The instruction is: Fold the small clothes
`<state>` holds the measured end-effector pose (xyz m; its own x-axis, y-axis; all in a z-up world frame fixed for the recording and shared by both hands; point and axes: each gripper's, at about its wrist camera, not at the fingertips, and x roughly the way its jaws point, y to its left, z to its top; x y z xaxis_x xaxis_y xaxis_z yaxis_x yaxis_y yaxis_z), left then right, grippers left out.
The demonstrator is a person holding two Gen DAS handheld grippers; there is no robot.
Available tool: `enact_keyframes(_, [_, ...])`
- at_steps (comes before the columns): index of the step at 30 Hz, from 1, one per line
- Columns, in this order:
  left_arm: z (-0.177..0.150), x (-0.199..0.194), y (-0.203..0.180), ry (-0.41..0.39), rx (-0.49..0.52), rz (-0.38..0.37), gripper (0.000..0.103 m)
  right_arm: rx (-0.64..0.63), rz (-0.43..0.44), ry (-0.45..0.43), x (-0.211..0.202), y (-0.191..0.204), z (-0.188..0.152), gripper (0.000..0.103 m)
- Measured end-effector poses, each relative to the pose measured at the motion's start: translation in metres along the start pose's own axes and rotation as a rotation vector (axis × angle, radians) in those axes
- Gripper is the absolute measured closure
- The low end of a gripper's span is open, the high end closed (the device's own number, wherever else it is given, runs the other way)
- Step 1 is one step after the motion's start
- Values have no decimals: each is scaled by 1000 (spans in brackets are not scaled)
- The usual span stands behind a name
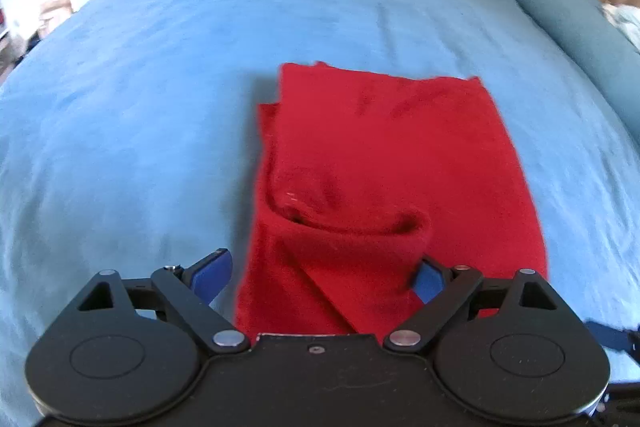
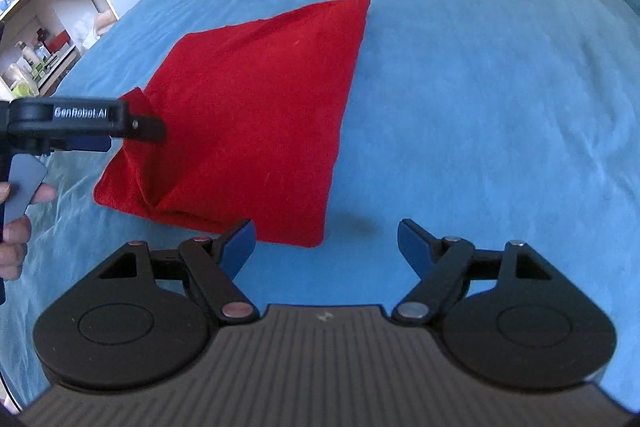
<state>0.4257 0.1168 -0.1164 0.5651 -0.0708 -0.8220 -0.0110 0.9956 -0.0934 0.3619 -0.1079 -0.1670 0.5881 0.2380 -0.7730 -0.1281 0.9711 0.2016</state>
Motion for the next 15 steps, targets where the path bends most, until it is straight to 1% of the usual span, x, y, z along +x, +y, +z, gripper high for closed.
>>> enact_keyframes(3, [-5,-2,11,2,1,61,9,-7,4,7,1,1,1,9])
enact_keyframes(6, [-17,-5,29,22,-20,93,9,-23,-8,5,1,-2,2,9])
enact_keyframes(10, [-32,-2,49,55,-85,82,8,-39,-25,10,2,-9,-4,9])
enact_keyframes(15, [-35,-5,48,54,-136,90,8,-63,-42,8,5,-9,-5,9])
